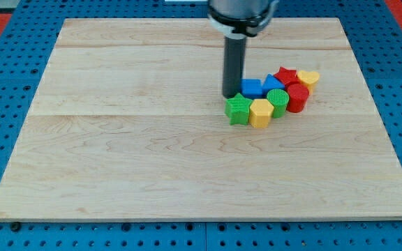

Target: Separate the green star from the yellow hexagon

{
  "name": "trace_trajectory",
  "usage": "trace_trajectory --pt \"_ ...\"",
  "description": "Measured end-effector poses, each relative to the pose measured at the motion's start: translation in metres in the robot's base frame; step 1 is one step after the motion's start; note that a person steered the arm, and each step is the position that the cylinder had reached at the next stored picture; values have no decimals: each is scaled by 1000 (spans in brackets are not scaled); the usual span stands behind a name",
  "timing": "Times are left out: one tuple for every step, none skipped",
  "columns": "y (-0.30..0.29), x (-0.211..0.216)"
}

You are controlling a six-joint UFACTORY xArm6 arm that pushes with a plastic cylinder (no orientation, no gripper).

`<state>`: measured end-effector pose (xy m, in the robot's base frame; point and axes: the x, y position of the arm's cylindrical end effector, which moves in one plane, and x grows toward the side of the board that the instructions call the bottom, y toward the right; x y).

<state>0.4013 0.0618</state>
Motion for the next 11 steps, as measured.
trace_trajectory --pt "32 0" --pt "45 0" --pt "4 -33" --pt "-41 -40" --pt "-82 -31" --pt "-138 41" --pt "-101 94" --pt "-5 95" --pt "6 74" --pt "7 43" --pt "14 45"
